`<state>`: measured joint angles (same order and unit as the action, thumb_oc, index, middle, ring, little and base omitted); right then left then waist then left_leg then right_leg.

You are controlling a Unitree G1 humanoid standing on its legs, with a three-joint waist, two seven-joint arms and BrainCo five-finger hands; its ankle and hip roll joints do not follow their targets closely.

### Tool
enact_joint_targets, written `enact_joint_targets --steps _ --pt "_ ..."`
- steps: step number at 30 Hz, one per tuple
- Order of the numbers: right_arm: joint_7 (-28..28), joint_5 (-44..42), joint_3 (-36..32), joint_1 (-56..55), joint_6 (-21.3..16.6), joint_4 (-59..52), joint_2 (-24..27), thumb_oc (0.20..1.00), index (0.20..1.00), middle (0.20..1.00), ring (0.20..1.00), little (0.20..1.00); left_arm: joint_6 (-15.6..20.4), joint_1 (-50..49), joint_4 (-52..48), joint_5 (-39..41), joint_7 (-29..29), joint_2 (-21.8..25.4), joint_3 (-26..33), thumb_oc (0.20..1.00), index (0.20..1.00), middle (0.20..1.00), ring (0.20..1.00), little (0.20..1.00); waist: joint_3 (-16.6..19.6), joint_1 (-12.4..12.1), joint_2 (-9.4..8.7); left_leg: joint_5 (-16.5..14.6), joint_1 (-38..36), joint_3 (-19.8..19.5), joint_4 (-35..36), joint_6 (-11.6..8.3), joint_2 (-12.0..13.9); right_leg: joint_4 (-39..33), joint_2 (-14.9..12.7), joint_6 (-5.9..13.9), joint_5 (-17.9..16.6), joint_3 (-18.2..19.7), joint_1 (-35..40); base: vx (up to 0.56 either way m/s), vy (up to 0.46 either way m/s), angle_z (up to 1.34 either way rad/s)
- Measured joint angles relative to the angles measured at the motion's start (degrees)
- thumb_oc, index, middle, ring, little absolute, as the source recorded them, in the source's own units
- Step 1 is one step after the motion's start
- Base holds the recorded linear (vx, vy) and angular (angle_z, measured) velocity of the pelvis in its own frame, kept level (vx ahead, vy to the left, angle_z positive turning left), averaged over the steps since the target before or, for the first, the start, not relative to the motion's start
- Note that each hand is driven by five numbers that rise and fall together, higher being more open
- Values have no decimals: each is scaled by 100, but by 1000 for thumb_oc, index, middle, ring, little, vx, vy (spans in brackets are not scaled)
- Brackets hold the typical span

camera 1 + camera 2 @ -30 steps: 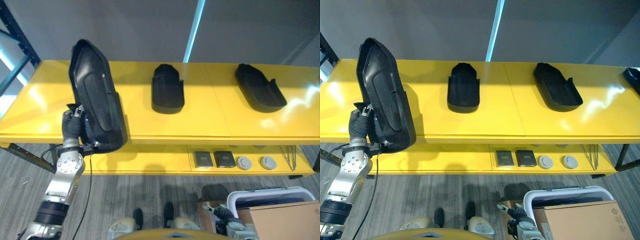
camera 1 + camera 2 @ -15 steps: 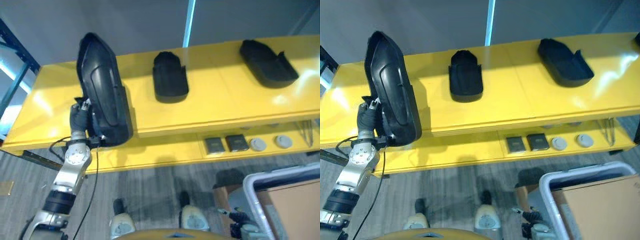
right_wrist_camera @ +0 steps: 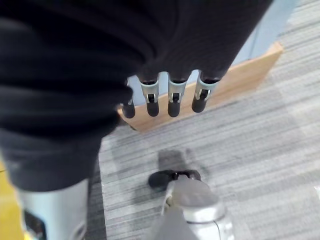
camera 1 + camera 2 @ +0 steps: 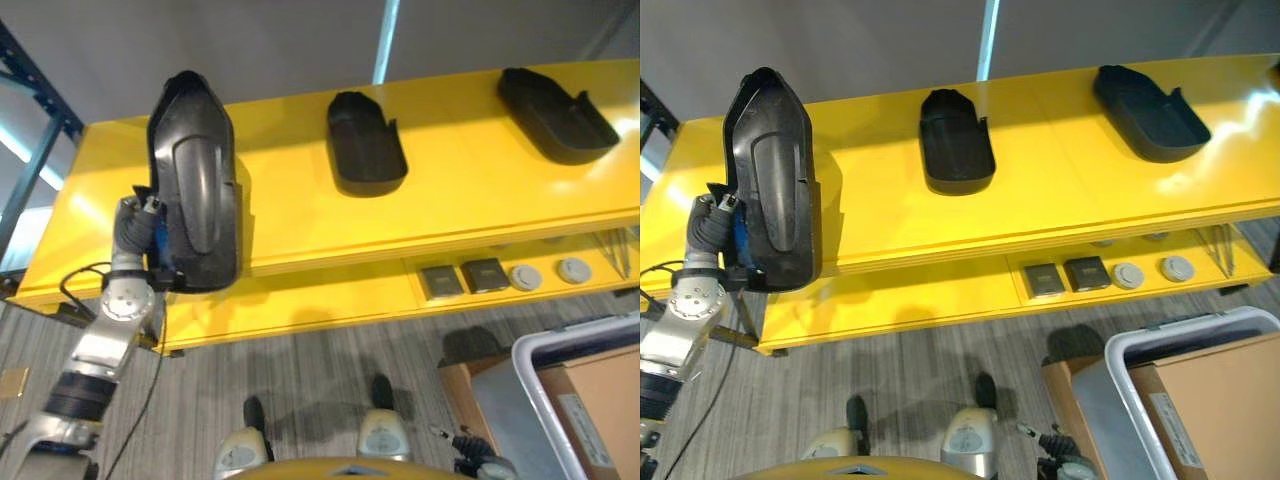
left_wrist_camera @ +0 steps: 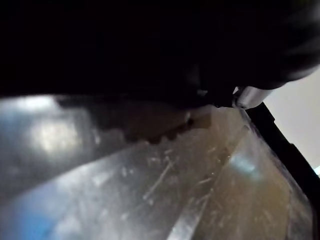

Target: Move parts from the plastic box to the shelf.

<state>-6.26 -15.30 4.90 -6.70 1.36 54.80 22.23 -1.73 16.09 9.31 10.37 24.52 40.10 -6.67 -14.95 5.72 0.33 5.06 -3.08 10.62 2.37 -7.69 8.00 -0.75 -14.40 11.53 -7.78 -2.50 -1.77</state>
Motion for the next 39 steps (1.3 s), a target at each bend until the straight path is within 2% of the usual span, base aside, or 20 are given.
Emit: enact_joint_targets --steps 2,3,8,9,13,21,24,30,39 --pt "31 -1 24 9 25 -6 105 1000 1000 1000 1000 1000 -65 382 568 1 -10 102 -2 200 200 200 200 200 40 61 25 7 -5 27 8 -14 53 -33 51 -20 -15 4 -1 37 -17 -13" --pt "140 63 70 8 121 -7 177 1000 1000 1000 1000 1000 -216 839 1310 85 -57 211 -18 200 200 200 200 200 86 157 47 14 -2 53 10 -23 107 -57 113 -46 -36 11 -15 18 -19 -10" --pt "285 219 173 -93 245 15 208 1000 1000 1000 1000 1000 -609 1344 2326 310 -149 208 -180 200 200 200 200 200 102 396 65 30 -1 106 18 -46 174 -70 202 -74 -48 47 -63 0 -4 -11" --pt "379 223 181 -144 259 8 224 1000 1000 1000 1000 1000 -661 1520 2833 339 -172 195 -419 200 200 200 200 200 109 418 61 33 1 212 38 -57 192 -40 229 -80 -51 148 -158 -10 0 -28" --pt "457 225 195 -224 243 27 233 1000 1000 1000 1000 1000 -845 1746 3611 358 -299 181 -533 200 200 200 200 200 106 557 40 49 42 309 72 -81 221 -53 280 -155 -120 206 -285 -26 6 -15" --pt "483 224 395 -130 83 7 315 1000 1000 1000 1000 1000 -1237 2212 3946 151 -408 219 -720 200 200 200 200 200 50 549 36 55 139 358 62 -117 254 -65 318 -114 -141 279 -424 -13 6 -4" --pt "483 225 401 -94 92 7 317 1000 1000 1000 1000 1000 -1336 2371 4381 -234 -415 356 -743 200 200 200 200 200 -58 571 36 38 113 363 62 -140 262 -66 324 -116 -142 296 -412 6 1 -2" --pt "488 225 402 -99 109 29 326 1000 1000 1000 1000 1000 -1408 2432 4679 -637 -406 763 -779 200 200 200 200 200 -140 597 42 61 92 375 79 -113 263 -89 327 -119 -146 293 -390 5 2 0" --pt "507 228 403 -87 79 28 480 1000 1000 1000 1000 1000 -1410 2850 5100 -843 -371 846 -1116 200 200 200 200 200 -217 653 80 56 85 435 79 -121 260 -95 330 -116 -148 321 -403 5 6 -1"
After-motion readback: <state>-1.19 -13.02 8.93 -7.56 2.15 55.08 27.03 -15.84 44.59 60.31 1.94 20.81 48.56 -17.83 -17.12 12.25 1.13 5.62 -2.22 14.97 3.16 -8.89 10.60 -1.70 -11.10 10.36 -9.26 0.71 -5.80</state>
